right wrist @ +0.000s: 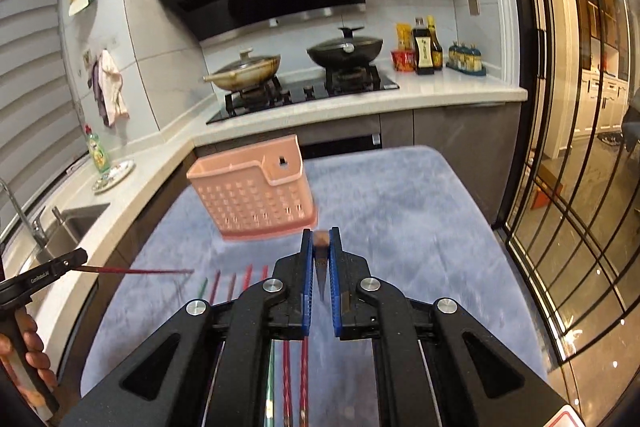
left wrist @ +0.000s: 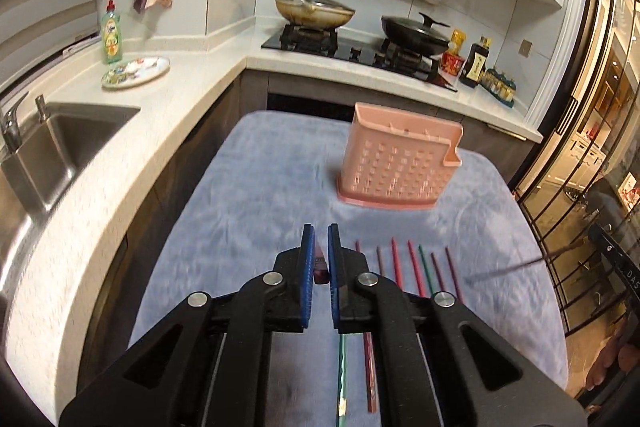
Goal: Organize utensils
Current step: 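Lift both held chopsticks and carry them over the pink basket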
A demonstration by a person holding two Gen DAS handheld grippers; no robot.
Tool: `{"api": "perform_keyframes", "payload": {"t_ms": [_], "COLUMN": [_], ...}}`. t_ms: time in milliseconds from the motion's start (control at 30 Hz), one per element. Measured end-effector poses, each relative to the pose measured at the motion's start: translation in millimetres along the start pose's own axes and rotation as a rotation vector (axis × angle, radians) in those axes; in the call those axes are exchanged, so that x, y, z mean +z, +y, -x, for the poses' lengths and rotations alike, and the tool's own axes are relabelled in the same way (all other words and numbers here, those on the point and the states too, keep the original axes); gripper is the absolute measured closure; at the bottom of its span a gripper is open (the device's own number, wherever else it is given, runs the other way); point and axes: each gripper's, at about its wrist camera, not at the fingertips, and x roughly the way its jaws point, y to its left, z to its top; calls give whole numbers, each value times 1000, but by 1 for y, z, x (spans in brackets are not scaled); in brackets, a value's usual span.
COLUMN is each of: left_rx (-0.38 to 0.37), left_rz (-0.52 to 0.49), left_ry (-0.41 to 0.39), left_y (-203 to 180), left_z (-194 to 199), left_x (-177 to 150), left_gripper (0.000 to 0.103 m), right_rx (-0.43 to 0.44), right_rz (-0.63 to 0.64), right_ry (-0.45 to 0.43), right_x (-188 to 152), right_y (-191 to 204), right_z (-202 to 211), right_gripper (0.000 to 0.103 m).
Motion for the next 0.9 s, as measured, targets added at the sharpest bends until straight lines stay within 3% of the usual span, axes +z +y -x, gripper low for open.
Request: {"api": "perform_keyframes", "payload": {"t_ms": [567,733,900], "left_rx": [-84,-98,-101], "left_rz": [-3,9,10], "left_ry": [-241,-339,-379], "left_y": [-39,-54,-64], "left_z": [22,23,4], "left_x": [149,193,225], "left_gripper": [97,97,97], "right_rx": [149,180,186], "right_rz": [-50,-68,-64], "right_ry": [-203,-227,-217], "right_x": [135,168,187], "right_y": [40,55,69], "right_z": [-27,-48,-80], "right_gripper": [96,96,96]}}
